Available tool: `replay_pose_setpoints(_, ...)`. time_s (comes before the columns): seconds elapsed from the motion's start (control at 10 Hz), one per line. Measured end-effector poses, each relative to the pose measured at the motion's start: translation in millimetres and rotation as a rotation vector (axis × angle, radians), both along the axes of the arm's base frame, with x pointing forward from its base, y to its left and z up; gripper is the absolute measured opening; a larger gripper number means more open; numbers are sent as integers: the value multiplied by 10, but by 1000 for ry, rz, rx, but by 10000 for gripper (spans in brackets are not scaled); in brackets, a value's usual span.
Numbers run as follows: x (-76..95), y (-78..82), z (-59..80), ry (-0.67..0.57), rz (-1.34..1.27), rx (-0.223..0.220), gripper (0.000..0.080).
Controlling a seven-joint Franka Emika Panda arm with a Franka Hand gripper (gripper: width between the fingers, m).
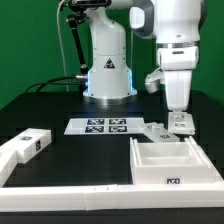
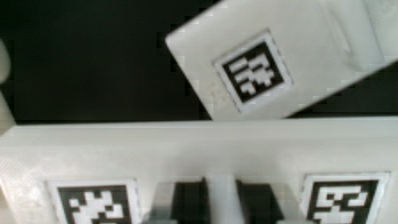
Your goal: Assemble cabinet
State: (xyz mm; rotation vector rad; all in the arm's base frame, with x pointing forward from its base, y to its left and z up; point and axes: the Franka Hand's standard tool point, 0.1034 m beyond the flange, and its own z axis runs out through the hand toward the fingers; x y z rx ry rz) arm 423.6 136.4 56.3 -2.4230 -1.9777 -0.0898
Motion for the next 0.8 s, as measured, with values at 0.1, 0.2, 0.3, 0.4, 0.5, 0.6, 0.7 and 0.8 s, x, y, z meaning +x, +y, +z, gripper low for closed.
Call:
replay_pose_setpoints(0.1, -8, 19, -5, 1, 0, 1, 69)
replay_pose_setpoints(0.2, -9, 17, -9, 2, 0, 0, 70)
replay_pose_setpoints(0.3, -10, 12, -13, 3, -1, 0, 70)
replay_pose_setpoints(0.4, 6, -11, -21, 2, 39, -1, 70)
replay_pose_setpoints(0.5, 88, -90, -36, -5, 113, -1, 70)
replay_pose_setpoints(0.6, 158, -154, -21, -9, 143, -3, 70)
replay_pose_setpoints(0.7, 215, -211, 0, -13, 157, -5, 70)
replay_pose_setpoints(0.8, 240, -247, 8, -15, 149, -5, 70)
